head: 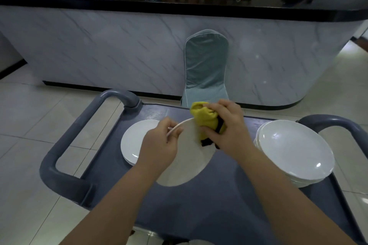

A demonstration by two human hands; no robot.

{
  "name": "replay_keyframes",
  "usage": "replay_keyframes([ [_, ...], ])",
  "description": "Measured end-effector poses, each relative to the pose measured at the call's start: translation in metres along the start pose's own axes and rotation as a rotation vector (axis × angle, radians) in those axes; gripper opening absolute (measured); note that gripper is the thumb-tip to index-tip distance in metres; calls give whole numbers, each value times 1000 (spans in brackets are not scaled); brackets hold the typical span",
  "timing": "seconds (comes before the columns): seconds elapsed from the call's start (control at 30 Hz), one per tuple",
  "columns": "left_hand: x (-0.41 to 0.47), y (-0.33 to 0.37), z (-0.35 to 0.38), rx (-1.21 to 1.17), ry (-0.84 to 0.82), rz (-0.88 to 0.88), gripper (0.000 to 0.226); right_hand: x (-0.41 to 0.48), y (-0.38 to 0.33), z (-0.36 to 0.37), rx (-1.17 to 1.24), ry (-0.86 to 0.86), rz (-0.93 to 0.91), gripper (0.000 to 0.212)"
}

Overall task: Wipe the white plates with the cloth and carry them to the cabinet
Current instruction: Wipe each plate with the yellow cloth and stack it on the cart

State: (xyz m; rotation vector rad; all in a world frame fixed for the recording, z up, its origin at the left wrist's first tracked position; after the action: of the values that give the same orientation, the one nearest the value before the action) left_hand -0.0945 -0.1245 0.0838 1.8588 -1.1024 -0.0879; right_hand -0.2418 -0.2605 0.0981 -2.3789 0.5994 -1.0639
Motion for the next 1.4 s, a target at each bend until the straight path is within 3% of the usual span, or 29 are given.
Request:
replay_keyframes([
  [0.1,5,10,-21,34,62,81,17,-7,39,-12,113,-27,193,46],
  [0.2,12,29,-10,158,-25,191,17,1,2,-1,75,29,56,45],
  [0.3,15,30,-3,193,-79,222,24,9,-35,18,17,-18,-121,42],
  [0.43,20,14,-28,75,11,156,9,4,15,0,114,-26,136,44],
  [0.63,15,30,5,220,-116,307,18,6,-43,20,-159,-47,-140,41],
  [0.8,16,20,-15,77,-24,231,4,4,0,2,-164,-54,58,24],
  [1.0,15,39,5,232,-89,458,24,8,-28,20,-267,-50,-114,23],
  [1.07,19,35,-7,176,-44,413,20,10,-18,12,-186,-30,-87,22],
  [1.2,20,8,-42,-108,190,170,6,7,20,-8,86,15,138,20],
  [1.27,15,-2,-39,-137,203,115,11,7,20,-12,50,23,138,22],
  [1.33,15,-2,-29,-100,153,140,12,11,8,-12,-65,28,83,25],
  [1.4,18,17,-15,12,48,298,10,16,-16,-6,-183,14,-42,28],
])
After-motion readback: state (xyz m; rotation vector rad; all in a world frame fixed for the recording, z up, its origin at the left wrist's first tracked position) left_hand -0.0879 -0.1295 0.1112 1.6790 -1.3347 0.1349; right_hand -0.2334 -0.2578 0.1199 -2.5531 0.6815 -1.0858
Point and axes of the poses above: each hand's wrist, its own x-axis towards the middle knuckle, its own z-axis out of the palm, y = z × x, the point moved 10 cm from there along x, towards the middle knuckle, and after that the axes turned 1 degree about -z, right-handed, at the moved point
